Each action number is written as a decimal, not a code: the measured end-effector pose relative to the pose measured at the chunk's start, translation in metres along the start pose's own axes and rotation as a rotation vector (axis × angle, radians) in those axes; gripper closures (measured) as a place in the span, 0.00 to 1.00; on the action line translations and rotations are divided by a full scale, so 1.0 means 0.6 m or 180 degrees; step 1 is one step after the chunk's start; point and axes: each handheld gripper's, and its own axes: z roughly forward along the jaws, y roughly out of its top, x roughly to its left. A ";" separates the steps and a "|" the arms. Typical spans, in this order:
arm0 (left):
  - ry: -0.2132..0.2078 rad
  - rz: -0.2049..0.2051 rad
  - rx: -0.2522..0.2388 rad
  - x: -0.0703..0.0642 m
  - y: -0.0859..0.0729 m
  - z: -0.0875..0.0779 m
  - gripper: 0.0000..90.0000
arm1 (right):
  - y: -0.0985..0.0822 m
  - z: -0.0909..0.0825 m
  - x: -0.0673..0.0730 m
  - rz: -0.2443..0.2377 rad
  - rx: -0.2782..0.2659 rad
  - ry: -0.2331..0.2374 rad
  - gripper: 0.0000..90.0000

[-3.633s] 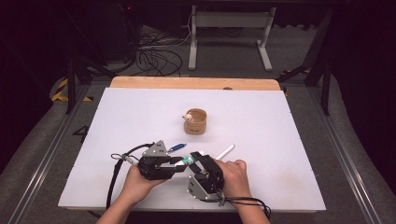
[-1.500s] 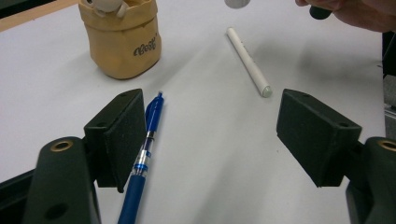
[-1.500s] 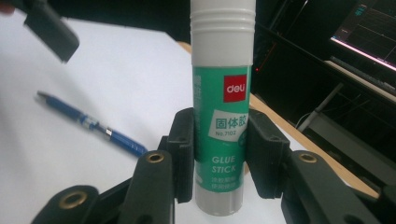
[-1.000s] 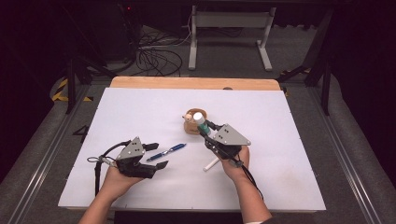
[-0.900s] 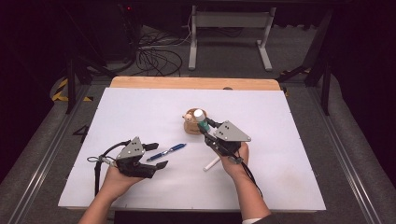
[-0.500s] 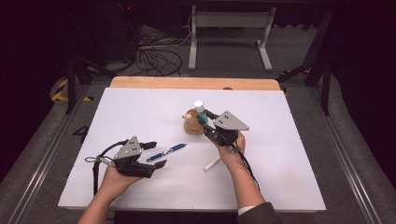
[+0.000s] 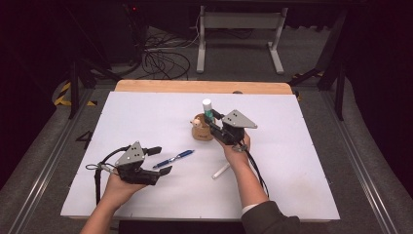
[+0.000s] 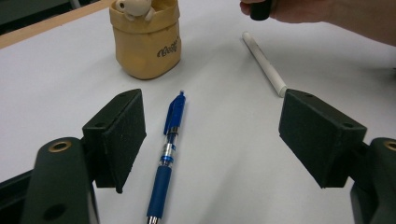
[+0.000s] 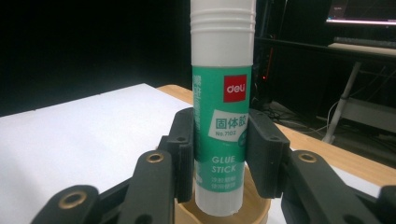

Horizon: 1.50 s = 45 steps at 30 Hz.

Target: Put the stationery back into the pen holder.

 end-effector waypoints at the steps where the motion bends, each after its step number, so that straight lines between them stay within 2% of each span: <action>1: -0.0003 -0.0008 -0.0004 0.000 0.000 -0.001 0.26 | -0.002 0.003 -0.001 0.0002 0.0004 -0.0013 0.73; 7: -0.0012 -0.0034 -0.0014 0.000 -0.001 -0.002 0.26 | -0.018 0.018 -0.009 0.0149 0.0055 -0.0048 0.73; 12: -0.0072 -0.0043 -0.0006 0.001 -0.002 -0.001 0.26 | -0.025 0.024 -0.009 0.0125 0.0142 -0.0049 0.73; 28: 0.0024 -0.0099 -0.0037 0.012 -0.007 -0.008 0.28 | -0.035 0.030 -0.010 0.0088 0.0332 -0.0030 0.71; 32: 0.0014 -0.0128 -0.0033 0.013 -0.009 -0.008 0.29 | -0.036 0.028 -0.010 0.0081 0.0370 -0.0028 0.70; 36: 0.0005 -0.0123 -0.0010 0.012 -0.010 -0.006 0.30 | -0.034 0.021 -0.010 0.0106 0.0323 -0.0013 0.62; 39: 0.0017 -0.0093 0.0003 0.012 -0.011 -0.005 0.31 | -0.030 0.010 -0.010 0.0135 0.0266 -0.0022 0.59; 45: 0.0016 -0.0115 0.0014 0.015 -0.012 -0.003 0.31 | -0.027 -0.013 -0.012 0.0193 0.0137 -0.0023 0.53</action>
